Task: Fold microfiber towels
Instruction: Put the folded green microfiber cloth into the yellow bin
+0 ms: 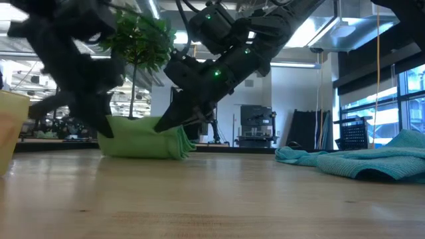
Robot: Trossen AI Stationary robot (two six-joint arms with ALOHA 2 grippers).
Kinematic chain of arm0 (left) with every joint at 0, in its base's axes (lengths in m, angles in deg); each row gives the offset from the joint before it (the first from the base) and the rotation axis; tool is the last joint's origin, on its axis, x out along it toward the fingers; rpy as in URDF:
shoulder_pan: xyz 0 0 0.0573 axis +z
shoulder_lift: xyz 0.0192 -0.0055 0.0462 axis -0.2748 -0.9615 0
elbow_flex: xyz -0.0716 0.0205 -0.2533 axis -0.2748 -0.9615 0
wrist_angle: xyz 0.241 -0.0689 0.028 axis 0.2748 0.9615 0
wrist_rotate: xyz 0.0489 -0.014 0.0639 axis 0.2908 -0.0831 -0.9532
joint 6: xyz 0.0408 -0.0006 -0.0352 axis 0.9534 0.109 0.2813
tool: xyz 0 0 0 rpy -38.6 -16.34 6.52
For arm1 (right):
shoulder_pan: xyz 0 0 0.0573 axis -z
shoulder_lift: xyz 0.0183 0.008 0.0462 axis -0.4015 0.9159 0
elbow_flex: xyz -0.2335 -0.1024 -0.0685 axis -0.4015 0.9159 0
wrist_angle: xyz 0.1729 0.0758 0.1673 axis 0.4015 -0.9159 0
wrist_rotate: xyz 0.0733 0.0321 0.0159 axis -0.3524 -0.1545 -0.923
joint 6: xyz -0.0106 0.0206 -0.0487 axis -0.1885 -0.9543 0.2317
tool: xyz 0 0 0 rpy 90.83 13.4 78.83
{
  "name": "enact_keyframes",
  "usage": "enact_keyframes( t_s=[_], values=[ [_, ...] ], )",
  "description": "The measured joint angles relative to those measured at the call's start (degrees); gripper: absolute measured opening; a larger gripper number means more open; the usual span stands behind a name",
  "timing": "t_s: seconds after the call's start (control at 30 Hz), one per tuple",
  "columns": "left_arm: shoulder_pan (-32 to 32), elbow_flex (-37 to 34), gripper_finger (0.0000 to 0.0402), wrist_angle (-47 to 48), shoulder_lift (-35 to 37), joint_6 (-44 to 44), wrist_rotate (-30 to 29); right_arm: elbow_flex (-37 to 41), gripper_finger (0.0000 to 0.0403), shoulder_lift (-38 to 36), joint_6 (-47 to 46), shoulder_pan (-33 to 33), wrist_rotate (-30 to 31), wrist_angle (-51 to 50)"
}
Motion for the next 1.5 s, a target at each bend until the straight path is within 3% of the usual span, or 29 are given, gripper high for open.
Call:
enact_keyframes(
  t_s=[0.33, 0.57, 0.73, 0.97, 1.2, 1.5],
  values=[
    [-10.8, 22.3, 0.0001, 34.6, 0.0, -14.2, -0.6, -10.2, 0.0017, 0.0, 3.4, -3.8, -4.6, -6.8],
    [-24.6, 32.9, 0.0001, 50.0, 0.0, -30.6, 3.6, -19.2, 0.0017, 0.0, 6.8, -8.1, -5.1, -12.3],
    [-36.3, 36.8, 0.0, 49.1, 0.1, -40.4, 7.9, -21.3, 0.0017, 0.0, 5.4, -9.7, -10.3, -10.0],
    [-48.2, 37.4, 0.0, 42.6, 0.0, -53.8, 7.1, -21.3, 0.0017, 1.9, -0.9, -10.9, -17.5, -0.4],
    [-54.8, 37.4, 0.0, 35.9, 0.0, -63.2, 6.6, -21.4, 0.0017, 5.2, -6.4, -12.1, -20.7, 7.8],
    [-58.3, 33.8, 0.0, 29.1, -0.3, -72.2, 6.0, -21.4, 0.0017, 10.3, -12.6, -13.4, -22.7, 15.5]
  ],
)
